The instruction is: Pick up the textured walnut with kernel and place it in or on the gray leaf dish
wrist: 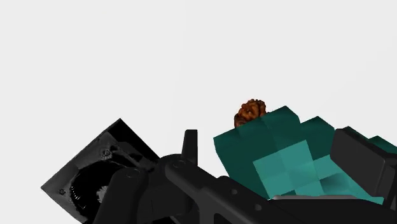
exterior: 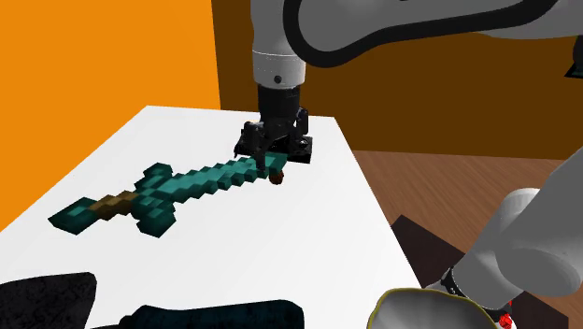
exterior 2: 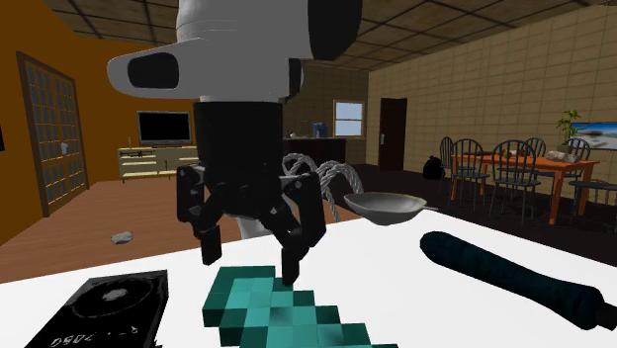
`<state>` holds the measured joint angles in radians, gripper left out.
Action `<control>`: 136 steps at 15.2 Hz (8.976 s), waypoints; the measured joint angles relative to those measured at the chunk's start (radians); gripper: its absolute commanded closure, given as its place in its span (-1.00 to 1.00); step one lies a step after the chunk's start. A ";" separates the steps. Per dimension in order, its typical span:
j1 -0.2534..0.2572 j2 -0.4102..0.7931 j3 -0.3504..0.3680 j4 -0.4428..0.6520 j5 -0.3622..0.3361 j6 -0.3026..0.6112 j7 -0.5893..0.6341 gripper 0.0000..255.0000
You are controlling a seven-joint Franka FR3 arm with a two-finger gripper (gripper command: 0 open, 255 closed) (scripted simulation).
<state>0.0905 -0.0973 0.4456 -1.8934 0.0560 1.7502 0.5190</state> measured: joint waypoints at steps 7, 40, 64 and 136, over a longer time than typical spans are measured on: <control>0.003 0.008 0.005 -0.058 -0.003 0.098 0.008 -1.00; 0.047 -0.017 0.039 -0.035 -0.132 0.062 -0.068 -1.00; 0.056 -0.052 0.063 -0.176 -0.248 0.219 -0.060 1.00; 0.366 -0.634 0.361 -0.307 0.206 -0.186 0.304 1.00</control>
<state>0.4568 -0.7311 0.8061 -2.2007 0.2621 1.5641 0.8233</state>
